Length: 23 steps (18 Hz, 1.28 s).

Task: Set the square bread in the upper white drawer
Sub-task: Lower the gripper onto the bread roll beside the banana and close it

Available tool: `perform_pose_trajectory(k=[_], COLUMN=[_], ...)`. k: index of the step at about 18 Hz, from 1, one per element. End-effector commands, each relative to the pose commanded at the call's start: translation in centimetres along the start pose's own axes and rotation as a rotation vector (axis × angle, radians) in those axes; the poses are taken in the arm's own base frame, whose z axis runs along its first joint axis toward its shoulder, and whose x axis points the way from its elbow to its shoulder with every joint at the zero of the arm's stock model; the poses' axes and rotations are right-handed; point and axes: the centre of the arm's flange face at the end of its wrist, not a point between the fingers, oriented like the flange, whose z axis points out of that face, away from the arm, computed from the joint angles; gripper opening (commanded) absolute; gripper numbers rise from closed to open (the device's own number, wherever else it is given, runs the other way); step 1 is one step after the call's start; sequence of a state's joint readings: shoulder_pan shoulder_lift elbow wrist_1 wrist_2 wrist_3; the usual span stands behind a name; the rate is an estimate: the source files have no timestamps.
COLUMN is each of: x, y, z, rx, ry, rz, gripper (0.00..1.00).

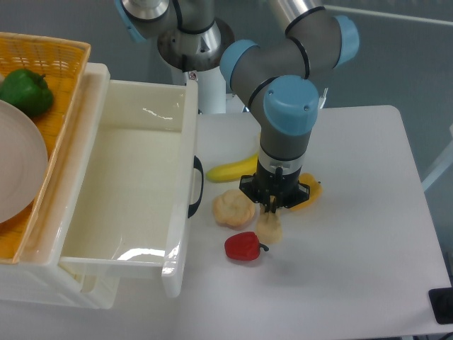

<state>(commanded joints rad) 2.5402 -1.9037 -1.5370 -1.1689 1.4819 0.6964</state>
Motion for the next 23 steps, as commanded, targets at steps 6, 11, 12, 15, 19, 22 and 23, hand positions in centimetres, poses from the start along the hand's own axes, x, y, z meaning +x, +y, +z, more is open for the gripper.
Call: perform_pose_trajectory(k=[6, 11, 12, 15, 19, 22, 23], x=[-0.5, -1.0, -0.7, 1.1, 3.4, 4.5, 4.9], y=[0.0, 1.5, 1.7, 2.1, 1.5, 1.8, 2.1], z=[-1.2, -4.6, -5.3, -7.2, -9.8, -12.8, -13.8], rx=[0.026, 0.093, 0.099, 0.091, 0.143, 0.208, 0.226], ry=[-0.006, 0.015, 0.023, 0.040, 0.064, 0.085, 0.083], rz=[-0.013, -0.058, -0.070, -0.083, -0.150, -0.206, -0.210], gripper=[0.14, 0.14, 0.14, 0.14, 0.15, 0.15, 0.15])
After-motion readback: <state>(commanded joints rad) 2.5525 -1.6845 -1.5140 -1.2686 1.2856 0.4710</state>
